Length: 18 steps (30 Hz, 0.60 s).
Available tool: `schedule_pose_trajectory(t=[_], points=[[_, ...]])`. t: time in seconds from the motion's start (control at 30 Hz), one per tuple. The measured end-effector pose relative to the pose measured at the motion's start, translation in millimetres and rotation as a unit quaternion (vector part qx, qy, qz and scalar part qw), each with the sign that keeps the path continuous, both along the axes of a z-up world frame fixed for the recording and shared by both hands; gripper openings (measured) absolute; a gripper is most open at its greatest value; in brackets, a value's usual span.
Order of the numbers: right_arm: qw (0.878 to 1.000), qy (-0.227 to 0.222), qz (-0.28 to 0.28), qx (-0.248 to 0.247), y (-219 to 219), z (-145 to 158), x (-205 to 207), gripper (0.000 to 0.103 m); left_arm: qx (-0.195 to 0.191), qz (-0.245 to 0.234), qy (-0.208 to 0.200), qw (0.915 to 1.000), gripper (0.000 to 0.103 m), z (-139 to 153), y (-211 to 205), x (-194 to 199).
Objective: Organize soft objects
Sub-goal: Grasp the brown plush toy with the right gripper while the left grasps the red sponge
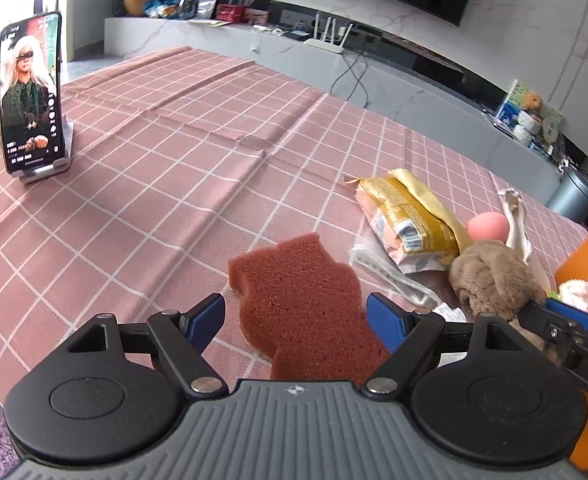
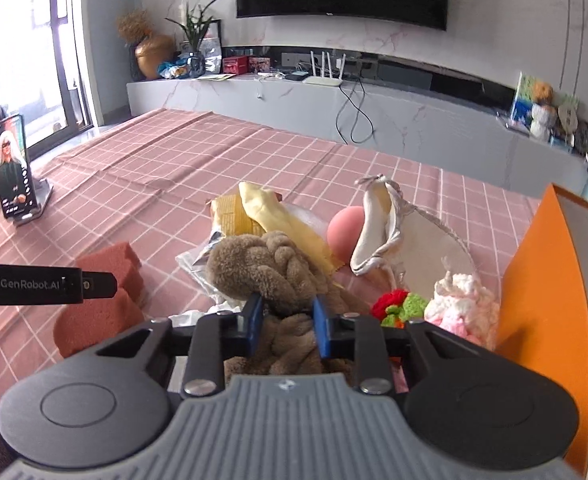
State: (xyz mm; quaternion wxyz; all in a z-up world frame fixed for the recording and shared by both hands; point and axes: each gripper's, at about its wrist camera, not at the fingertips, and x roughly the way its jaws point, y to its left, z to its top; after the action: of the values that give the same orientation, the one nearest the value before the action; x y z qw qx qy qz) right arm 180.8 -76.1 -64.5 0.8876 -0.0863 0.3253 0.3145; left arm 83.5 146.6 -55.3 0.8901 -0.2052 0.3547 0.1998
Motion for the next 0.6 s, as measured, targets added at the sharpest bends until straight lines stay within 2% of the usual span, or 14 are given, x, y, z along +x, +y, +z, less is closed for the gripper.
schedule_pose_trajectory(t=[0.13, 0.3, 0.33, 0.43, 0.5, 0.6], points=[[1.0, 0.008, 0.002, -0.008, 3.4, -10.8, 1.0, 0.059, -0.018, 0.007, 0.007, 0.9998, 0.095, -3.0, 0.8, 10.0], [0.999, 0.029, -0.018, 0.001, 5.0, -24.3, 3.6, 0.057, -0.007, 0.019, 0.023, 0.9995, 0.099, -7.0, -4.4, 21.4], [0.999, 0.029, -0.022, 0.002, 4.9, -26.4, 3.9, 0.052, -0.006, 0.021, 0.028, 0.9994, 0.099, -9.1, -4.8, 23.7], [0.999, 0.026, -0.025, 0.006, 3.3, -25.1, 3.0, 0.046, 0.003, 0.016, 0.036, 0.9992, 0.099, -14.7, -6.3, 26.7], [0.999, 0.024, -0.026, 0.009, 0.5, -22.6, 2.3, 0.043, 0.003, 0.013, 0.03, 0.9995, 0.09, -14.9, -5.6, 25.1], [0.999, 0.023, -0.031, 0.024, -7.2, -15.6, 1.6, 0.04, 0.014, -0.001, 0.012, 0.9998, 0.081, -11.8, -7.3, 21.1]])
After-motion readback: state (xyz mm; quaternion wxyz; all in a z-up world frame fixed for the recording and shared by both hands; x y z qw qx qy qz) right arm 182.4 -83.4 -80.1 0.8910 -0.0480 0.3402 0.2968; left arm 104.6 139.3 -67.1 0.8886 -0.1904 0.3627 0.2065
